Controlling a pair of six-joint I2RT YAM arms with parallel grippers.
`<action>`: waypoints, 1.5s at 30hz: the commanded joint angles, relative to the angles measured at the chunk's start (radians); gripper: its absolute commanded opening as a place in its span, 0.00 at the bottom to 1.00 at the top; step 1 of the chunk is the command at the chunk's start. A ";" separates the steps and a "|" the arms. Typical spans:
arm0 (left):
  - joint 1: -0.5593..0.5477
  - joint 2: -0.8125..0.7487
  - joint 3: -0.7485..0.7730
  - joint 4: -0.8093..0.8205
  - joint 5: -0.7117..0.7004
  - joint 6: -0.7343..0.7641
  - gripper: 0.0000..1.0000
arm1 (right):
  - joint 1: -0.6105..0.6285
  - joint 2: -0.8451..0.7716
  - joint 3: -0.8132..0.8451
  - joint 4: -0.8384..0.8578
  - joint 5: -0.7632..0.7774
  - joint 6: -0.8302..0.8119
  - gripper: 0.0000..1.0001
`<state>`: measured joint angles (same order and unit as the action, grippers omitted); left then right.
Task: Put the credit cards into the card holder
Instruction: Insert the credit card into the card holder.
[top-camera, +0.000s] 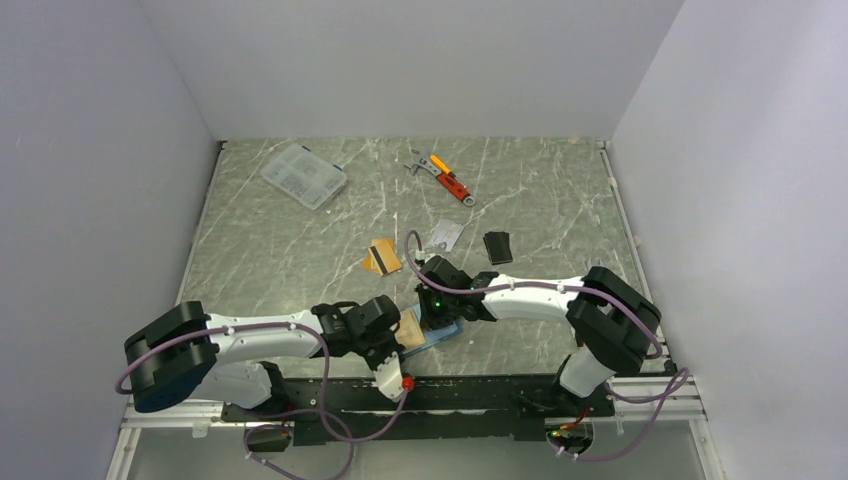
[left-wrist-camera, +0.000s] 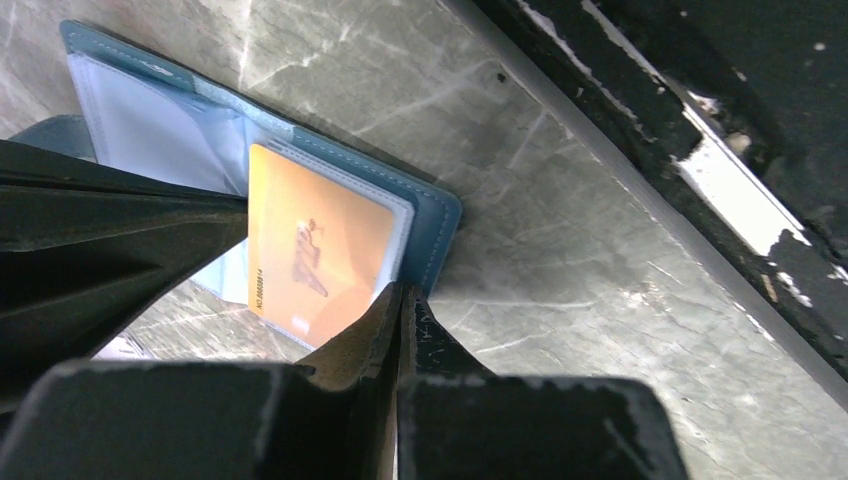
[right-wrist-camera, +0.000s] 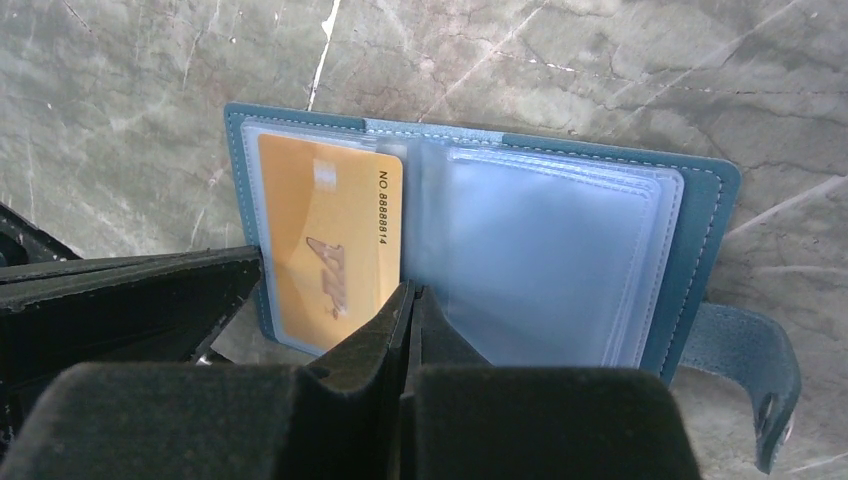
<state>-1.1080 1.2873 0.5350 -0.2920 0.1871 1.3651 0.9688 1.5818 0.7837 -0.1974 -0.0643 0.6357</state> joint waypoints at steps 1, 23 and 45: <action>-0.006 -0.021 0.005 -0.113 0.037 -0.032 0.05 | 0.003 -0.019 -0.017 -0.024 -0.002 -0.001 0.00; 0.007 0.012 -0.030 0.014 0.015 -0.012 0.00 | 0.038 -0.058 0.042 -0.069 -0.022 -0.003 0.00; 0.038 -0.016 0.137 -0.254 -0.023 -0.072 0.08 | -0.122 -0.190 0.066 -0.179 0.063 -0.097 0.21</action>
<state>-1.0729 1.2964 0.5945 -0.4545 0.1738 1.3407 0.8997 1.4052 0.8021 -0.3428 -0.0441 0.5941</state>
